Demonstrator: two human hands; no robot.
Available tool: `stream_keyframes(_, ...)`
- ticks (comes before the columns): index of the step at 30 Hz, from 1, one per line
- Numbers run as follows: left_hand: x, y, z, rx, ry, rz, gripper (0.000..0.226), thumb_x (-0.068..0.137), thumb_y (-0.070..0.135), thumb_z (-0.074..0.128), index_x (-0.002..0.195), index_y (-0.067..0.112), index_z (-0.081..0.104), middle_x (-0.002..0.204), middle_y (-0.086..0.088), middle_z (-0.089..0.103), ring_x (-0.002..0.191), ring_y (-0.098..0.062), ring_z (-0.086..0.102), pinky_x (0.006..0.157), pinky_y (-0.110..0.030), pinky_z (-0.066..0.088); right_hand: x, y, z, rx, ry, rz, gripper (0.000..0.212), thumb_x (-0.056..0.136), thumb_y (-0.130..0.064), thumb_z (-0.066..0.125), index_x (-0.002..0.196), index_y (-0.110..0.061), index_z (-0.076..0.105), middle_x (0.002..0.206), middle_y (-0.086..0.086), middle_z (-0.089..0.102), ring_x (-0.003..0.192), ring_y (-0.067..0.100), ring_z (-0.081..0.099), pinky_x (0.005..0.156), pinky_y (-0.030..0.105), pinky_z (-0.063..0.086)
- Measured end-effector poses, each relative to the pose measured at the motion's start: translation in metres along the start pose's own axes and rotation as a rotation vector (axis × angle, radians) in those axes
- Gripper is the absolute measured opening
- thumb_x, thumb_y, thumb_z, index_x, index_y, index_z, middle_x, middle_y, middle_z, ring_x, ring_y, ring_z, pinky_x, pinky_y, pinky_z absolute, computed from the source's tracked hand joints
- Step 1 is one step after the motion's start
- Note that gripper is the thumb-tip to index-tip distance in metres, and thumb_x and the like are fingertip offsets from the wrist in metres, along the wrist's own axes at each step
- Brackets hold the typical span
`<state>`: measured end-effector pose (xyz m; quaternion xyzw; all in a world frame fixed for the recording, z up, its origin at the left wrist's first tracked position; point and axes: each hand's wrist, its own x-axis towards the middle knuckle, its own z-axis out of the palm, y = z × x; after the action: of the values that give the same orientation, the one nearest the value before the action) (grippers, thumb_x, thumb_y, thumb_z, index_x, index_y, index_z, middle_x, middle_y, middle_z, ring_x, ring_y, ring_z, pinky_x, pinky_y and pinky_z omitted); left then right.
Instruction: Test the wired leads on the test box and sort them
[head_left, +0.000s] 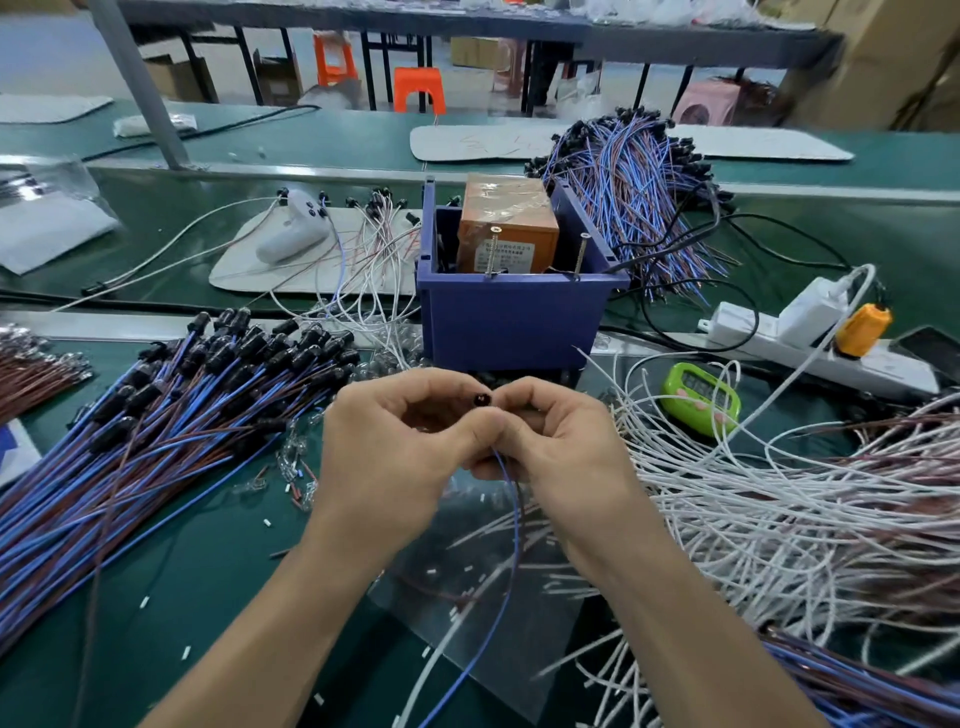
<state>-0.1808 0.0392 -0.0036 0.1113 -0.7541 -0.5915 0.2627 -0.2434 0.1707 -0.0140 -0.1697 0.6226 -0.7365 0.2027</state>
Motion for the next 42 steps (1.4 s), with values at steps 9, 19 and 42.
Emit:
stream_keyframes(9, -0.006, 0.012, 0.000, 0.171, 0.044, 0.180, 0.024, 0.066, 0.018, 0.097, 0.080, 0.027, 0.081, 0.074, 0.011, 0.073, 0.066, -0.012, 0.066, 0.062, -0.019, 0.052, -0.003, -0.011, 0.001, 0.174, -0.123, 0.108, 0.007, 0.093, 0.004, 0.064, 0.092, -0.001, 0.069, 0.088, 0.018, 0.073, 0.081, 0.026, 0.071, 0.074, 0.033, 0.062)
stream_keyframes(19, -0.005, 0.010, -0.001, 0.176, 0.074, 0.156, 0.024, 0.066, 0.028, 0.095, 0.077, 0.042, 0.078, 0.072, 0.018, 0.072, 0.062, -0.003, 0.066, 0.058, -0.017, 0.051, -0.005, -0.009, 0.002, 0.209, -0.142, 0.089, 0.005, 0.090, -0.009, 0.070, 0.090, -0.010, 0.075, 0.085, 0.020, 0.075, 0.077, 0.025, 0.074, 0.071, 0.036, 0.062)
stream_keyframes(42, -0.006, 0.007, 0.001, 0.212, 0.191, 0.007, 0.034, 0.059, 0.069, 0.078, 0.074, 0.039, 0.076, 0.058, 0.015, 0.069, 0.049, -0.002, 0.061, 0.047, -0.013, 0.044, -0.005, -0.011, -0.002, -0.066, -0.122, -0.088, 0.024, 0.086, 0.003, 0.071, 0.098, -0.015, 0.080, 0.085, 0.010, 0.078, 0.076, 0.021, 0.075, 0.065, 0.025, 0.057)
